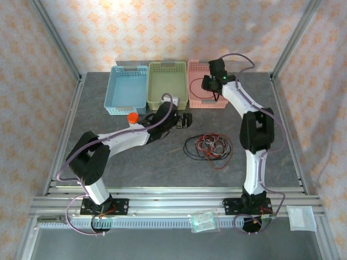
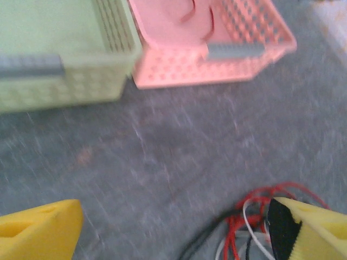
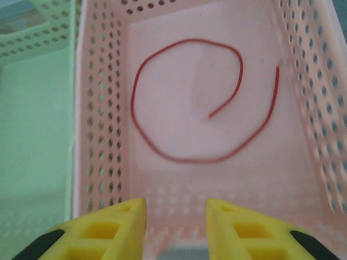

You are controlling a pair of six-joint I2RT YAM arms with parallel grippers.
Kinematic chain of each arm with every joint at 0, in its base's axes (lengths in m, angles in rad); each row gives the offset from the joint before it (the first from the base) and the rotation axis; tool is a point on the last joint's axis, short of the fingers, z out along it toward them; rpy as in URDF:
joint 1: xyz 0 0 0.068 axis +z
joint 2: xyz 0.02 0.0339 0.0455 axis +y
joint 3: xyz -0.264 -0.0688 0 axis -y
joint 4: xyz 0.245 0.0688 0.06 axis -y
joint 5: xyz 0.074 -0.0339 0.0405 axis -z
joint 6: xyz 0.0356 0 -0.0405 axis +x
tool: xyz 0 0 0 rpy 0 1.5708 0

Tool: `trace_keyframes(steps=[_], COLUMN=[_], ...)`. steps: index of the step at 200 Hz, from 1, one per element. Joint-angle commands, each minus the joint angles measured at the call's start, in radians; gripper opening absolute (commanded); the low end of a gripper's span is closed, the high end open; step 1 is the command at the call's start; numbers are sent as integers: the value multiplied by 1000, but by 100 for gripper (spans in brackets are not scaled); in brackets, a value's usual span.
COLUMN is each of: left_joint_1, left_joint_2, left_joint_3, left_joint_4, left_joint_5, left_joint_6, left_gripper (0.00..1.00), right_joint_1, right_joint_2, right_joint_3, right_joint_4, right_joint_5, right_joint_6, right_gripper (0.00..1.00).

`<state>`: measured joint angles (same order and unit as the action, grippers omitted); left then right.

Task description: Untangle the cables

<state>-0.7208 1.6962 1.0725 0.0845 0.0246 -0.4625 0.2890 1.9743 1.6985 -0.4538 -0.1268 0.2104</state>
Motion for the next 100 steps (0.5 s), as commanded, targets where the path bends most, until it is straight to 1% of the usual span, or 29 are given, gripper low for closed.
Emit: trace_keyframes(steps=[1, 22, 45, 71, 74, 80, 100], left_joint_1=[-48, -94, -148, -204, -207, -217, -257], left_joint_2=[-55, -71, -78, -73, -73, -73, -68], left_joint_3=[-53, -107, -146, -186, -190, -200, -216], left_joint_4=[-24, 1, 35, 95, 105, 127, 180], left_joint_5=[-59, -56, -58, -69, -67, -63, -73], left_joint_6=[-36, -68, -106, -118, -143, -148, -149], left_gripper=[87, 84, 83, 84, 84, 84, 84], right_joint_1=[32, 64, 89, 90, 90, 89, 76], right_joint_2=[-163, -288, -418, -566, -581, -618, -696], right_joint_3=[-161, -310, -459, -625, -644, -684, -794], right_joint_4=[71, 54, 21, -17, -20, -38, -66], right_joint_5=[35, 69, 98, 135, 146, 159, 196], right_joint_6=[51, 75, 121, 197, 210, 232, 286], right_gripper=[33, 33, 33, 34, 34, 34, 36])
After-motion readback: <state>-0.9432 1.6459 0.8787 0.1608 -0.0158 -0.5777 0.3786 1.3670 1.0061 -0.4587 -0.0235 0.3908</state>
